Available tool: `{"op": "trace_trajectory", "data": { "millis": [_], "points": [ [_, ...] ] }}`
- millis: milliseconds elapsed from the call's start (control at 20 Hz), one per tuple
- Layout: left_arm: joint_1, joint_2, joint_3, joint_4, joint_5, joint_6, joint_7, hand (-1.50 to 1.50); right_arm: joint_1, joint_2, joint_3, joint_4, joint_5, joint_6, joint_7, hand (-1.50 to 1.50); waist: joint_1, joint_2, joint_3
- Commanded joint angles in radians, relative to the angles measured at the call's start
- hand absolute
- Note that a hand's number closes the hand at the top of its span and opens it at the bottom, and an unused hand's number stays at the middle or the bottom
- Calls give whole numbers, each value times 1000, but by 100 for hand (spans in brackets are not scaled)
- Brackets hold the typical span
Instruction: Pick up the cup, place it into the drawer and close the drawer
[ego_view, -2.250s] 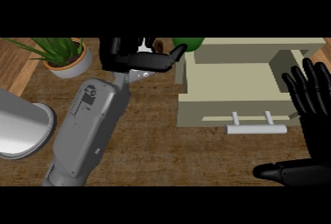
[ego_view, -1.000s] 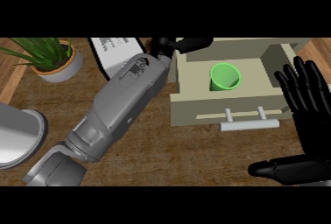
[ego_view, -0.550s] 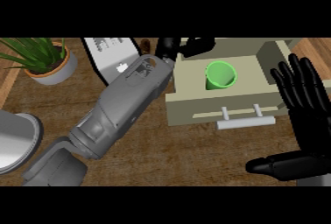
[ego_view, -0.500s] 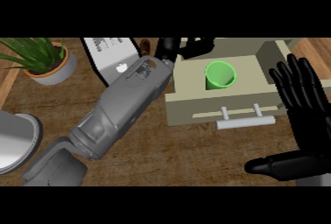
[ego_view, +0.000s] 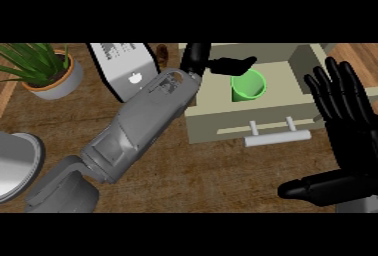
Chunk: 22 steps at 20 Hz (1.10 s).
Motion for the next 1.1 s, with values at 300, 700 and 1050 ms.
{"op": "trace_trajectory", "data": {
  "millis": [300, 700, 1050],
  "points": [
    [15, 0, 66, -77, 135, -67, -158, -150, 77, -12, -38, -57, -139, 54, 34, -150, 43, -12, -1],
    [69, 36, 147, -174, 180, -121, -129, -150, 55, -66, -60, -112, -161, 59, 110, 150, 107, -28, -2],
    [223, 173, 173, -410, 204, -86, -50, -150, 123, -172, -25, -137, -15, 188, 59, 150, 144, -39, -2]
  ]
}}
